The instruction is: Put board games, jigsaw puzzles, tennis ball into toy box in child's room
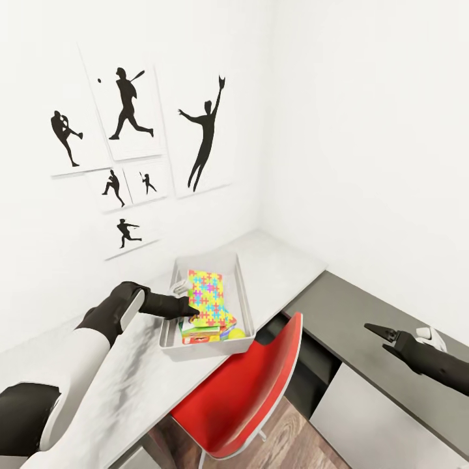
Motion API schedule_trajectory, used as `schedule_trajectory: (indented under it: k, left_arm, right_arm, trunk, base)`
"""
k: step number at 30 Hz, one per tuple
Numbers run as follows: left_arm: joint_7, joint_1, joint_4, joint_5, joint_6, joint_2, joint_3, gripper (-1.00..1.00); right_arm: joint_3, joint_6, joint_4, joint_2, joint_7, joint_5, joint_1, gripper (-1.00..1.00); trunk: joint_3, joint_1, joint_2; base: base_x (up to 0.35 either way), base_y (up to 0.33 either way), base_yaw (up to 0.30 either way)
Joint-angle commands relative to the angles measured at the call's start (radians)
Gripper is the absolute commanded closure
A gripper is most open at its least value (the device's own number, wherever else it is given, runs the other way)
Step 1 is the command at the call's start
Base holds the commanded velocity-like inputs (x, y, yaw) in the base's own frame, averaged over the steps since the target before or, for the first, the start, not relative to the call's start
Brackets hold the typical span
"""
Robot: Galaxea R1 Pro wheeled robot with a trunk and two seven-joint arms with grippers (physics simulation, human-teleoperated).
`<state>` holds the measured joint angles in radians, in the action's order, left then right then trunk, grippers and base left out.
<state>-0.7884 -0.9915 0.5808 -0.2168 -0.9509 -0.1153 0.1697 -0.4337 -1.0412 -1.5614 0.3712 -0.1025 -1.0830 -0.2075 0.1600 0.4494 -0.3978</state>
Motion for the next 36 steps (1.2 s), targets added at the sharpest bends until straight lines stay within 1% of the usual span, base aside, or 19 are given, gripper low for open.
schedule_trajectory:
  k: [1,6,7,17,20,21,23,27,30,31,35,36]
  left_arm:
    - [0.003,-0.001,0.001,-0.010,-0.006,-0.001,0.005,1.00]
    - [0.003,-0.001,0.001,-0.010,-0.006,-0.001,0.005,1.00]
    - [0.003,-0.001,0.001,-0.010,-0.006,-0.001,0.005,-1.00]
    - [0.003,-0.001,0.002,-0.011,-0.006,-0.005,0.003,-1.00]
    - [0.002,-0.001,0.005,-0.011,-0.007,-0.017,-0.017,-1.00]
    - [0.002,-0.001,0.007,-0.012,-0.007,-0.024,-0.033,-1.00]
    - [0.001,-0.001,0.009,-0.013,-0.008,-0.035,-0.051,-1.00]
    - [-0.012,-0.001,0.015,-0.013,-0.010,-0.070,-0.065,-1.00]
    - [-0.063,-0.001,0.031,-0.013,-0.014,-0.106,-0.068,-1.00]
    - [-0.106,-0.001,0.039,-0.013,-0.016,-0.125,-0.068,-1.00]
    - [-0.235,0.000,0.047,-0.013,-0.017,-0.160,-0.066,-1.00]
    - [-0.276,0.000,0.050,-0.014,-0.016,-0.176,-0.066,-1.00]
  right_arm:
    - [-0.001,-0.005,0.000,-0.001,-0.010,0.011,-0.001,-1.00]
    - [0.000,-0.005,0.000,-0.001,-0.010,0.012,-0.001,-1.00]
    - [0.000,-0.005,0.000,-0.001,-0.010,0.012,-0.001,-1.00]
    - [0.000,-0.005,0.000,-0.001,-0.010,0.012,-0.001,-1.00]
    - [-0.001,-0.005,0.000,-0.001,-0.010,0.012,-0.001,-1.00]
    - [-0.001,-0.005,0.000,-0.001,-0.010,0.013,-0.001,-1.00]
    - [0.000,-0.005,0.000,-0.001,-0.010,0.013,-0.001,-1.00]
    - [0.000,-0.005,0.000,-0.002,-0.010,0.014,-0.001,-1.00]
    - [0.000,-0.005,0.000,-0.002,-0.010,0.014,-0.001,-1.00]
    - [0.000,-0.005,0.000,-0.002,-0.009,0.014,-0.001,-1.00]
    - [0.000,-0.005,0.001,-0.002,-0.009,0.013,-0.001,-1.00]
    - [0.000,-0.005,0.001,-0.001,-0.009,0.013,-0.001,-1.00]
  trunk:
    - [0.002,0.001,-0.002]
    - [0.002,0.001,-0.002]
    - [0.002,0.001,-0.002]
    - [0.002,0.001,-0.002]
    - [0.002,0.001,-0.002]
    - [0.002,0.001,-0.002]
    - [0.002,0.001,-0.002]
    - [0.002,0.001,-0.002]
    - [0.002,0.001,-0.002]
    - [0.002,0.001,-0.002]
    - [0.002,0.001,-0.002]
    - [0.002,0.001,-0.002]
  base:
    - [0.000,0.000,0.000]
    - [0.000,0.000,0.000]
    - [0.000,0.000,0.000]
    - [0.000,0.000,0.000]
    - [0.000,0.000,0.000]
    - [0.000,0.000,0.000]
    - [0.000,0.000,0.000]
    - [0.000,0.000,0.000]
    - [0.000,0.000,0.000]
    - [0.000,0.000,0.000]
    - [0.000,0.000,0.000]
    - [0.000,0.000,0.000]
